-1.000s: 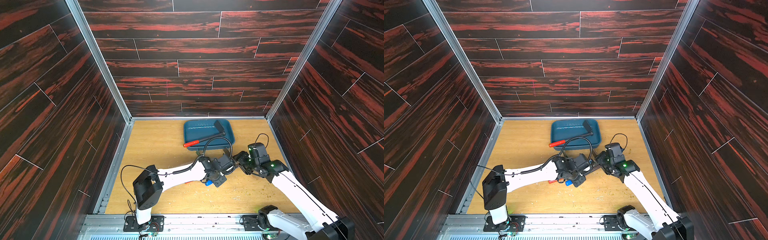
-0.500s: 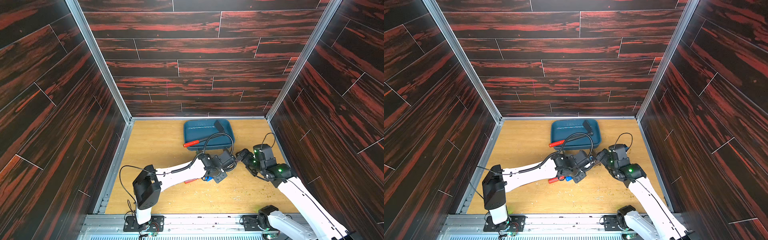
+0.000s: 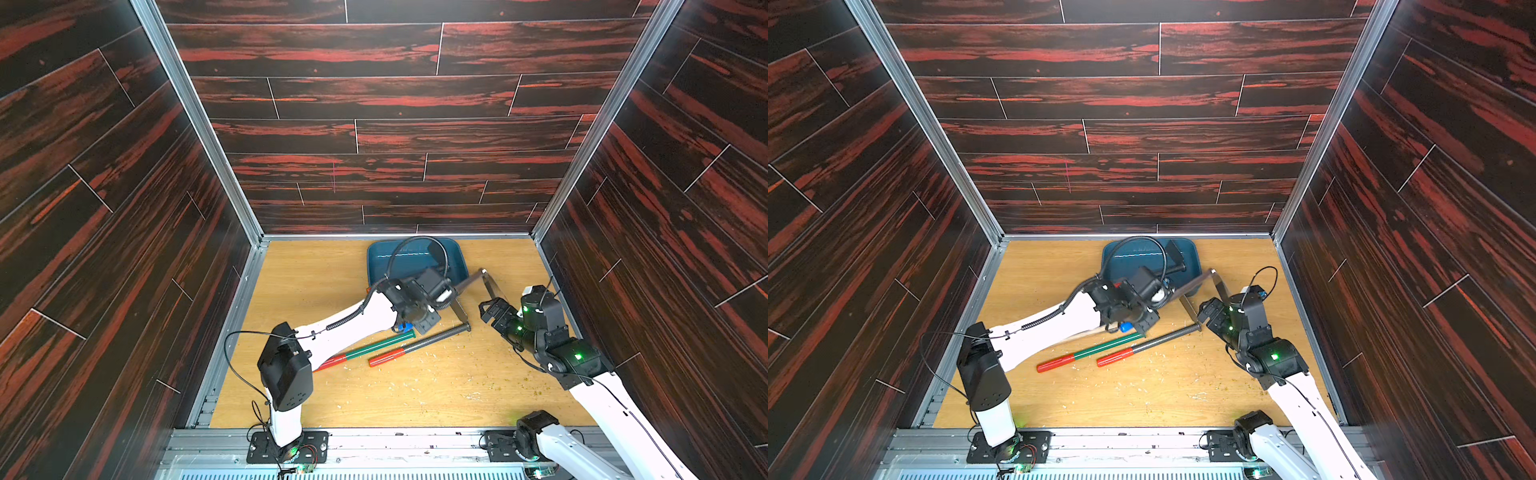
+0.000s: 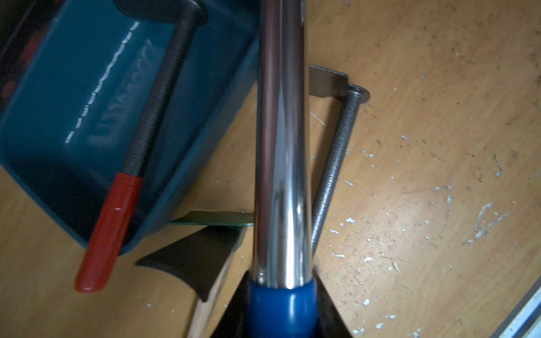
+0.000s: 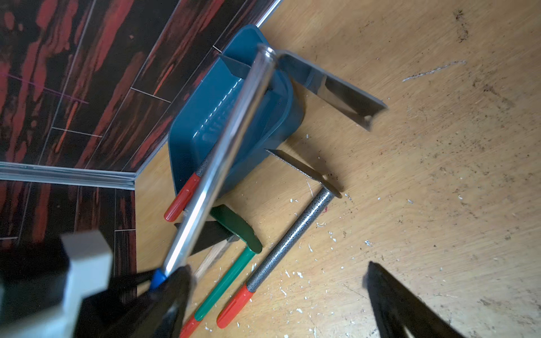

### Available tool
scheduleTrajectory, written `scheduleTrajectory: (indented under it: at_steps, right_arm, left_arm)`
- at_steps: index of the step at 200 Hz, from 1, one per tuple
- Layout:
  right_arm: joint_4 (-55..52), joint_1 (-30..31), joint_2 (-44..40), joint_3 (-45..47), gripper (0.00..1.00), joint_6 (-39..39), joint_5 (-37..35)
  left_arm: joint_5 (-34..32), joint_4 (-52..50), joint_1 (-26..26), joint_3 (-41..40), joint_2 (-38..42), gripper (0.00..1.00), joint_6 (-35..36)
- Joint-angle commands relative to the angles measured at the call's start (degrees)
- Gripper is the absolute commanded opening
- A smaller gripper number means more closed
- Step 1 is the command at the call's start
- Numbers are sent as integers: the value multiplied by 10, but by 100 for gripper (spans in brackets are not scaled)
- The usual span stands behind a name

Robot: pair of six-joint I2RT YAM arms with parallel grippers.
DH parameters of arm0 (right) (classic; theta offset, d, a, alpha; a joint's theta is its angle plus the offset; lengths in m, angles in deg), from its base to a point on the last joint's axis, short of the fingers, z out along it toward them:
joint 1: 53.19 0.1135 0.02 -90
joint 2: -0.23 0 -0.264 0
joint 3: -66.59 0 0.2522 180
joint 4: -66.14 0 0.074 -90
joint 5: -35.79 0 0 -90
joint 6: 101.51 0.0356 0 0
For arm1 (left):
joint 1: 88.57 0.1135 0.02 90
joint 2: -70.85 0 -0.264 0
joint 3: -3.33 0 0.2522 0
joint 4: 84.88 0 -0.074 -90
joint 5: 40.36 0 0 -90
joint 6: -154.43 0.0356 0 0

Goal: Put the small hoe into the storage box
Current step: Pick up the hoe from the center of the board.

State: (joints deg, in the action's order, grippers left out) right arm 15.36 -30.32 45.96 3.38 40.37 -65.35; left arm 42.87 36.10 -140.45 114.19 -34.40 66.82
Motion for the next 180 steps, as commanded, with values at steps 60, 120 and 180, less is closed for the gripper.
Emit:
scheduleTrajectory:
  at_steps: [60,120,180]
  right_arm:
    - [23,3,-47,33,96,-55,15]
    - [27,2,-41,47,96,-64,19]
    - [27,2,-38,58,96,-73,15]
  left_arm:
    - [27,-5,89,94,16,0,46]
    - [41,-24,151,158,-26,0,72]
    - [66,-18,204,208,-80,0,92]
